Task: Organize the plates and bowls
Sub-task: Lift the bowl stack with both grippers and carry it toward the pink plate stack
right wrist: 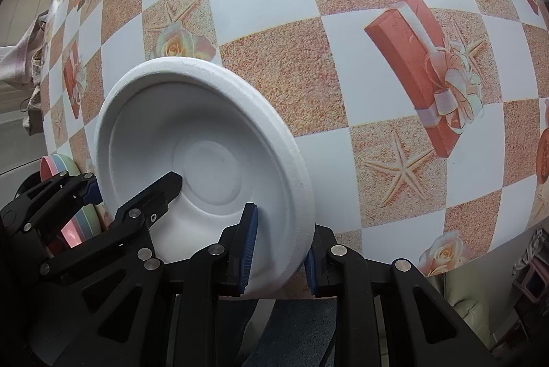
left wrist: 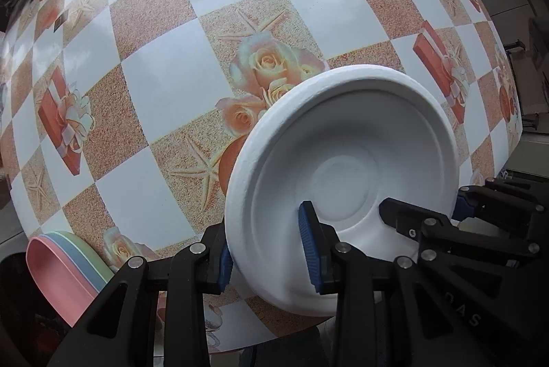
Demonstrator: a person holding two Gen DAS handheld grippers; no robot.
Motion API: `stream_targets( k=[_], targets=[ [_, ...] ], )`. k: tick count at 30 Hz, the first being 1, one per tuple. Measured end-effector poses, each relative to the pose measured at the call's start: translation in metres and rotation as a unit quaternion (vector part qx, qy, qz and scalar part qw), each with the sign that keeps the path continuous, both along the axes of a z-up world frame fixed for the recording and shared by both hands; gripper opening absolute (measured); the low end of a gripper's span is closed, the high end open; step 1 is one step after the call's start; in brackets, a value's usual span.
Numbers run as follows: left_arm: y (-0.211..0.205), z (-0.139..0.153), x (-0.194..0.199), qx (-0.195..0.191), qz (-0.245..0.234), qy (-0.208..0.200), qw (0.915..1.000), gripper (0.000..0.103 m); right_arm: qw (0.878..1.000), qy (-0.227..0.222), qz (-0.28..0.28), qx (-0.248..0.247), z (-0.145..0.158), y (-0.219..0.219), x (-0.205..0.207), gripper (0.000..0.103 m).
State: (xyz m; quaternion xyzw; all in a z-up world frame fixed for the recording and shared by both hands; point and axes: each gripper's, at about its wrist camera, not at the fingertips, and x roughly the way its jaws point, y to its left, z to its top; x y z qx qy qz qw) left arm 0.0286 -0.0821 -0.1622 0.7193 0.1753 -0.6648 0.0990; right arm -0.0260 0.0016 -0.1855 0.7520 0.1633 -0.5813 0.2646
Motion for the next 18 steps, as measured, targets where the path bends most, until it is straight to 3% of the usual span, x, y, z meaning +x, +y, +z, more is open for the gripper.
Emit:
stream_targets(
  k=[13, 18],
  targets=[
    [-0.019, 0.009, 0.043, -0.009, 0.024, -0.002, 0.9997, 0.038, 0.998, -0.021, 0.051, -0.006, -0.005, -0.039, 0.08, 0.027],
    [-0.025, 0.023, 0.049, -0.019, 0.024, 0.011, 0.9995, 0.038, 0.998, -0.019, 0.054, -0.011, 0.01, -0.045, 0.085, 0.027]
  ],
)
